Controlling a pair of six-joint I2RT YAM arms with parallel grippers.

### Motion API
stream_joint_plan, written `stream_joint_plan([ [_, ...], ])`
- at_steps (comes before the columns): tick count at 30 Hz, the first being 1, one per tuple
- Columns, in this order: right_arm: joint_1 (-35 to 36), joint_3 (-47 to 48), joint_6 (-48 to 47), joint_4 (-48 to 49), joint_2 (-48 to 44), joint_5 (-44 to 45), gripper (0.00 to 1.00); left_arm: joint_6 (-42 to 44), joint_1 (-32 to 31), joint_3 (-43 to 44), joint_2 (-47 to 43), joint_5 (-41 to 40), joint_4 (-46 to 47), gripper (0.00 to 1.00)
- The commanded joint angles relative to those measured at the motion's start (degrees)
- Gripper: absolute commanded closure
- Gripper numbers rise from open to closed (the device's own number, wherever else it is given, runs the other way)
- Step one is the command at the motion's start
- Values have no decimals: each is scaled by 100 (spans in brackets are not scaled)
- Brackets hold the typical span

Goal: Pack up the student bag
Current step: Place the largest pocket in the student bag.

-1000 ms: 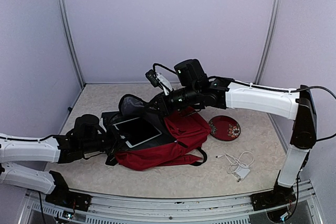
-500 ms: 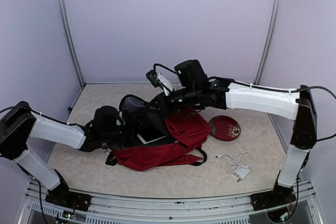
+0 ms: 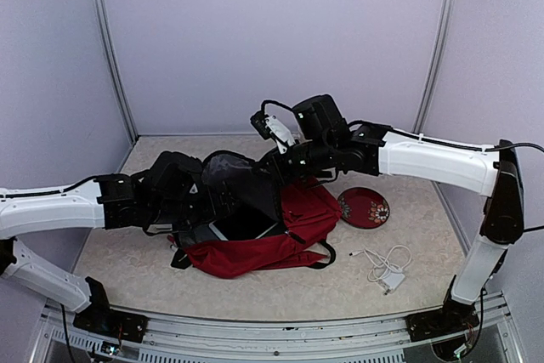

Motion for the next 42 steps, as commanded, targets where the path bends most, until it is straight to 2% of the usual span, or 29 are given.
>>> stream_joint_plan([
  [1,-103,-72,-338,-388,-357,464,100,653,55,398,-581,-693,-1487,1],
  [4,-177,-154,-463,-687,-479,589,100,885,394,429,-1071,-550,-1491,1],
  [8,-240,-404,-704,-966,-817,672,100,1078,1387,130,-1419,-214,-1564,1],
  [11,-273,-503,-885,-1236,-1073,767,100,1360,2134,-149,-1297,216,-1376,1],
  [13,-341,-539,-970,-1451,-1271,903,100,1474,2355,-229,-975,374,-1275,1],
  [17,-481,-608,-1064,-1777,-1648,1191,100,1670,2600,-155,-371,271,-1215,1],
  [21,-626,-730,-1053,-1948,-1895,1387,100,1776,2885,-299,-91,513,-837,1],
  [33,-856,-1189,-913,-1850,-2010,908,100,1639,2862,-986,-65,873,-231,1],
  [38,-844,-1430,-488,-1913,-2078,844,65,1745,2583,-1065,-174,604,-173,1],
  [42,-666,-1623,-189,-1831,-2128,628,52,1937,2213,-868,238,442,-161,1],
])
